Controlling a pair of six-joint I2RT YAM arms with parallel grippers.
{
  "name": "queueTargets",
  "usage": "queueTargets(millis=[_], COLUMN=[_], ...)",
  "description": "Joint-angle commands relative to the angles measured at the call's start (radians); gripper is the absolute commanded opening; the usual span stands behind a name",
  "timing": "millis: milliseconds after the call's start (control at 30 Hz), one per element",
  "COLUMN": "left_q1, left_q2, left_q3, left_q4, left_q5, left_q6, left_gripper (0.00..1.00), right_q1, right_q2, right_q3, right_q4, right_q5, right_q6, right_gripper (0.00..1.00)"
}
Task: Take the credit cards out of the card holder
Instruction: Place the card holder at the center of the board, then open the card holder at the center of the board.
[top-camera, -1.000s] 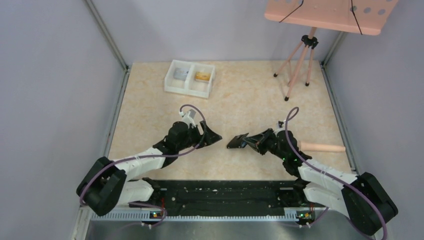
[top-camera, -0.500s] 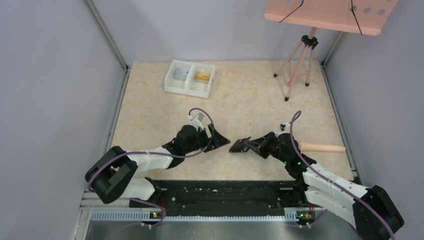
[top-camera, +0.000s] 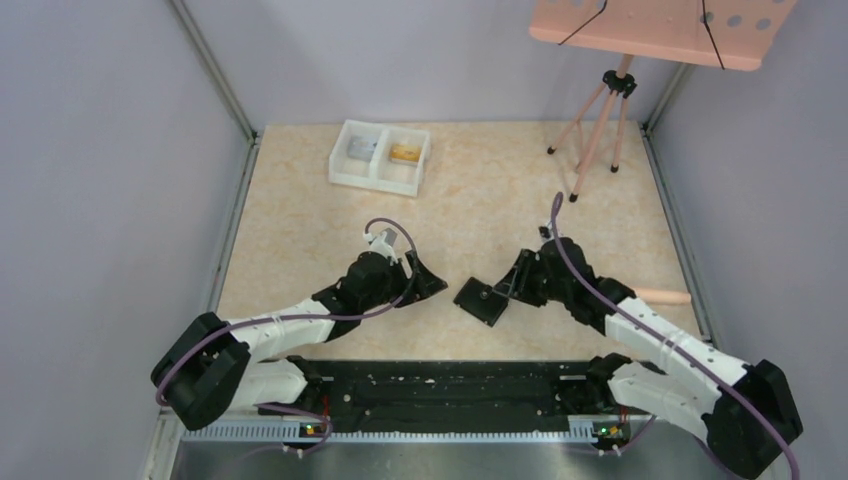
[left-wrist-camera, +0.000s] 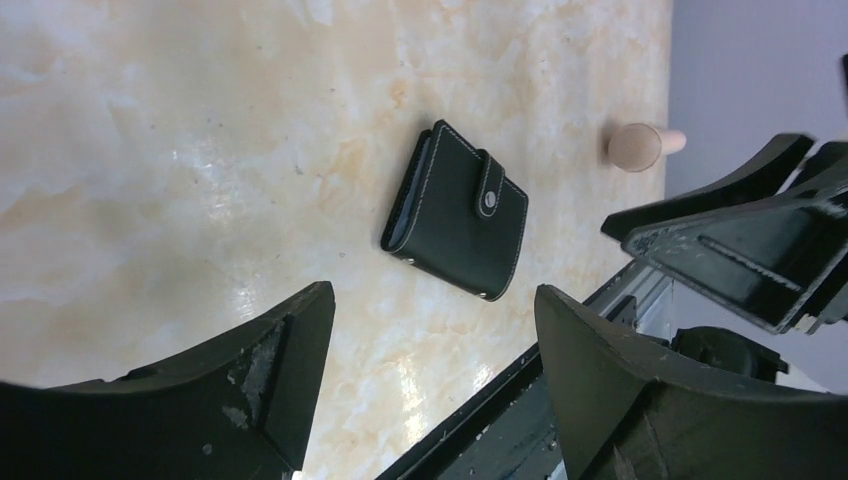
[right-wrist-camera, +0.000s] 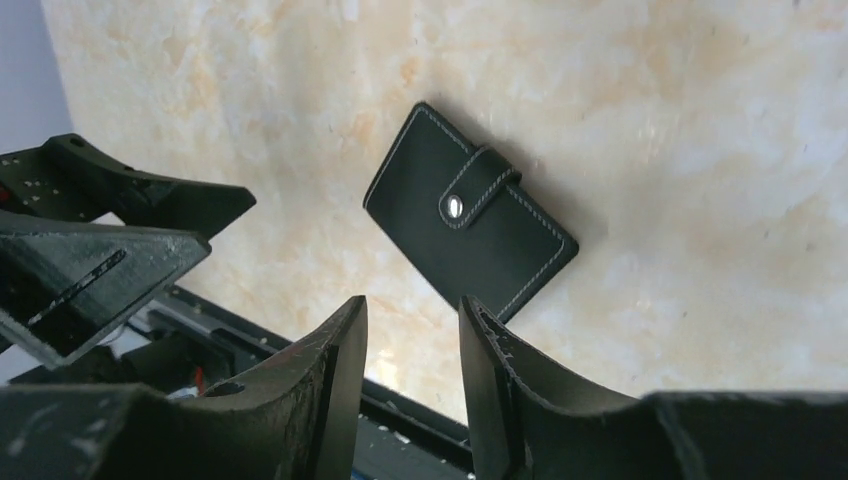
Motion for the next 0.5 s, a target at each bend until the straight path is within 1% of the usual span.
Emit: queueTargets(millis=[0, 100, 200, 333, 467], left_q1=[-0.003, -0.002, -0.002, -0.002, -0.002], left_q2=[-0.005, -0.024, -0.071, -0.145, -0.214], left_q3=[0.002, -0.009, -0.013, -0.035, -0.056], left_q4=[-0.032, -0.056, -0.111, -0.162, -0.193], left_q5=[-0.022, -0.035, -0.079, -0.140, -0.194], left_q6=[0.013, 0.008, 0.021, 0.030, 0.027], left_gripper=[0.78, 0.77, 0.77, 0.77, 0.77], right_q1=[0.010, 0.024, 0.059, 0.107, 0.164], right_q2=[0.145, 0.240, 0.317, 0.398, 0.451], right_q3=[0.134, 0.187, 0.235, 0.285, 0.318], right_q4=[-0.098, -0.076, -0.065, -0.065, -0.043], right_q5=[0.058, 0.087, 0.112, 0.181, 0.194], right_q6=[-0.254, -0.331, -0.392, -0.433, -0.464], right_gripper=[0.40, 0.41, 0.41, 0.41, 0.41])
